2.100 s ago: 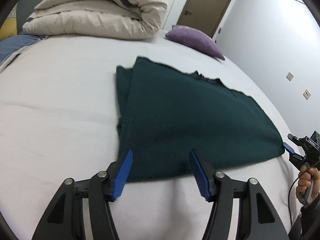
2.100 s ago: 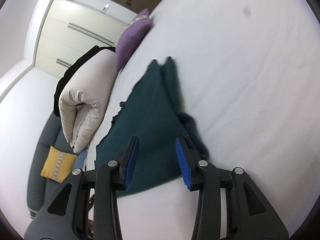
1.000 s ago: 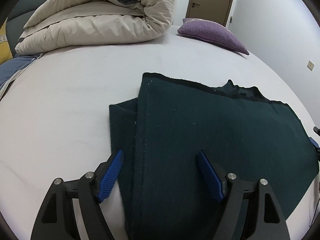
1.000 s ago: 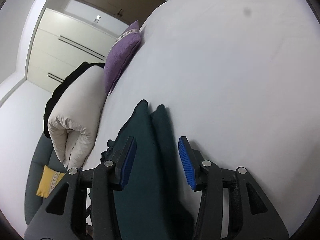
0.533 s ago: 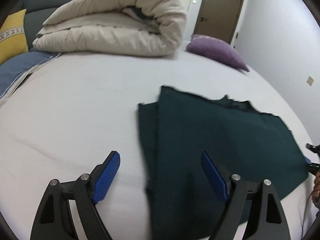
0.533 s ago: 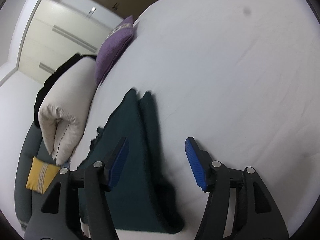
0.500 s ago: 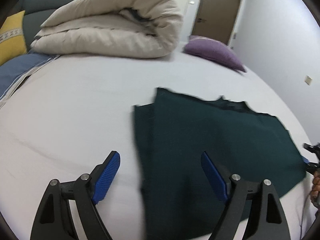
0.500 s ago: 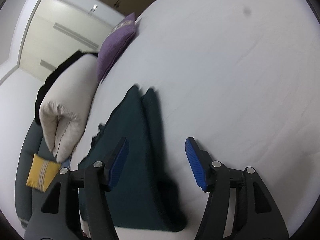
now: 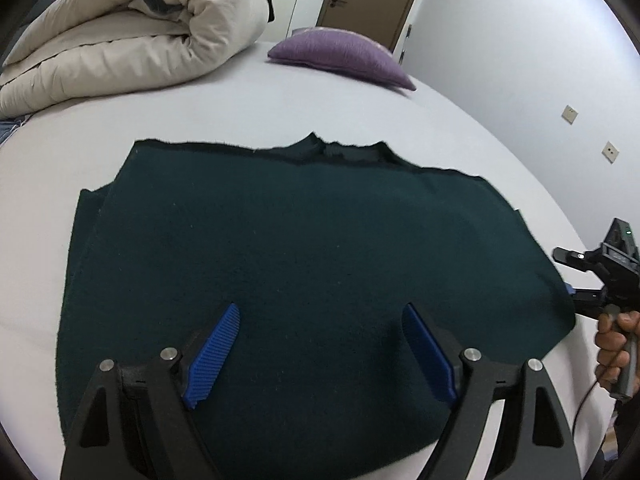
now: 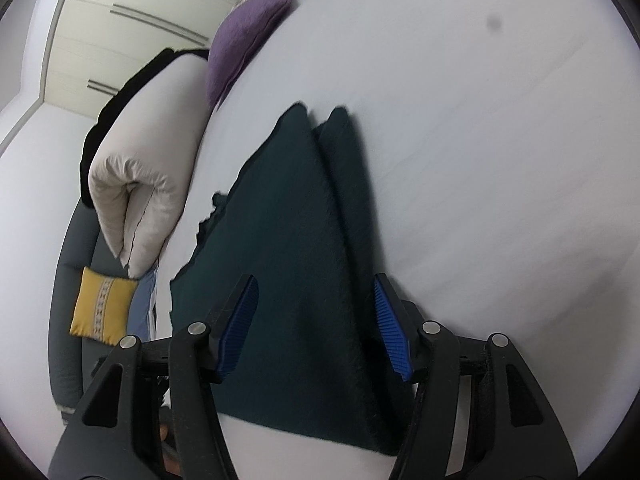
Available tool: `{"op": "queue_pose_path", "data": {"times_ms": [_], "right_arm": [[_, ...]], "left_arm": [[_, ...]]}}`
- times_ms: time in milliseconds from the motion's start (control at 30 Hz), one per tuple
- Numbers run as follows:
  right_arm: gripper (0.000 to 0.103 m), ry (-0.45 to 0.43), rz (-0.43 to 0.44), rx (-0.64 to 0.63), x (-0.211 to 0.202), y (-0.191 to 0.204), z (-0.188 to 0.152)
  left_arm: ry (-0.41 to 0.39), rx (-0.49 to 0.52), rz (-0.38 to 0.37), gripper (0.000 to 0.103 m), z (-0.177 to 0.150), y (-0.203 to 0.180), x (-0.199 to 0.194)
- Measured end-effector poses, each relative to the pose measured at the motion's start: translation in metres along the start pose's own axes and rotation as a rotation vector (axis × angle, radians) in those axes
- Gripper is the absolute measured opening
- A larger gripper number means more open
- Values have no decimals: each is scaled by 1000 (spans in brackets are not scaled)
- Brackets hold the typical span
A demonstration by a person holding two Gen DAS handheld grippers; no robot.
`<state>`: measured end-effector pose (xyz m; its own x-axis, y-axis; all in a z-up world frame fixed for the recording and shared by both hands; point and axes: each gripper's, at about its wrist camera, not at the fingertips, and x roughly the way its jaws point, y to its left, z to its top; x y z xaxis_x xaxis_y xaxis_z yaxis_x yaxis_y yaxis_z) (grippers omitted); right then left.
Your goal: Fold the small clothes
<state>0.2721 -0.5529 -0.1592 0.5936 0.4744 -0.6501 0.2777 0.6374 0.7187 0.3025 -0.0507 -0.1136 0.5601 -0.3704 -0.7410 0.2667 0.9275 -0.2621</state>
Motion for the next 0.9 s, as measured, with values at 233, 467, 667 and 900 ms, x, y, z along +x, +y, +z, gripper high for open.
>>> {"op": "queue_pose_path", "data": {"times_ms": [233,467,667,900], "right_arm": [[51,1,10,22,4,1,-1],[30,4,-9,29,13,4,-2],[20,15,-28,25,16,6,-4],[17,36,-108,-28,19,20,0]], "left_arm": [[17,-6,2,86,1,7,9],[15,-10,-15,90,-3,10,15],[13,6,-22,91,-4,11,17],[10,10,-20,91,-6,9,18]]}}
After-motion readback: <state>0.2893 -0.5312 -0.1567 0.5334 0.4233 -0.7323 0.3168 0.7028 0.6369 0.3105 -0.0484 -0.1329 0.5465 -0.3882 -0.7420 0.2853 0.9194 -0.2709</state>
